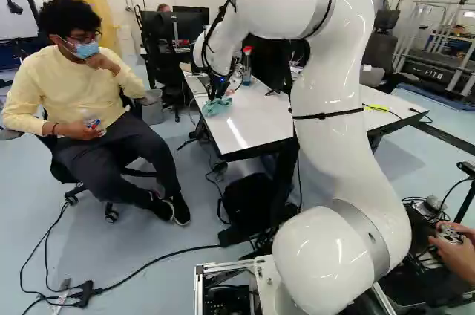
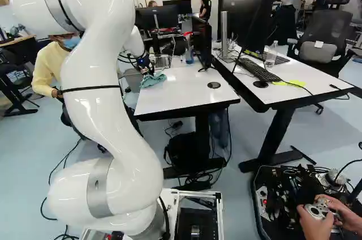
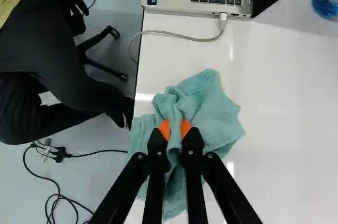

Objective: Clean the table with the green towel

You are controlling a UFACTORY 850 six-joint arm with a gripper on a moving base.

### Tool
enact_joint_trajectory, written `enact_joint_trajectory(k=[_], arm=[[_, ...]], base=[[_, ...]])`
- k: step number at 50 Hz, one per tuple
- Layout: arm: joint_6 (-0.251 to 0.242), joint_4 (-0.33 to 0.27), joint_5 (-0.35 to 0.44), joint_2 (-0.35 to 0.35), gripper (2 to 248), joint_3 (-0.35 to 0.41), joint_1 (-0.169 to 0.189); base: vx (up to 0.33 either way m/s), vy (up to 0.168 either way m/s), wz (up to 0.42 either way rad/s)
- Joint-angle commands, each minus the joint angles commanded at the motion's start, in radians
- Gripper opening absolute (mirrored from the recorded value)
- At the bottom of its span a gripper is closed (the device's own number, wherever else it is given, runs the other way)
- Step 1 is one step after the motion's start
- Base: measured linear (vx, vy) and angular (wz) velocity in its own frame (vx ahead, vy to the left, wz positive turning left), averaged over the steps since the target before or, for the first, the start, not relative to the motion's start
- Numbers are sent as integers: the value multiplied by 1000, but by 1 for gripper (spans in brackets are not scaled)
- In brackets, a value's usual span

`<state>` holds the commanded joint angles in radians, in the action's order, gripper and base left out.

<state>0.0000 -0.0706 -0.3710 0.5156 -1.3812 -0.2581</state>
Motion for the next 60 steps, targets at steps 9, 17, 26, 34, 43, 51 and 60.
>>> enact_joint_trajectory(k=[9, 17, 26, 34, 43, 51, 60], arm=[[0, 14, 4, -59, 41, 54, 0], [0, 26, -9, -112, 41, 101, -5], [0, 44, -18, -173, 41, 153, -12], [0, 62, -21, -228, 41, 198, -19], [0, 83, -29, -290, 41, 248, -27], [0, 99, -31, -347, 41, 291, -34], [0, 113, -31, -402, 41, 338, -43]], base=[[0, 0, 0], [0, 0, 0], [0, 0, 0], [0, 0, 0], [0, 0, 0], [0, 0, 0], [0, 0, 0]])
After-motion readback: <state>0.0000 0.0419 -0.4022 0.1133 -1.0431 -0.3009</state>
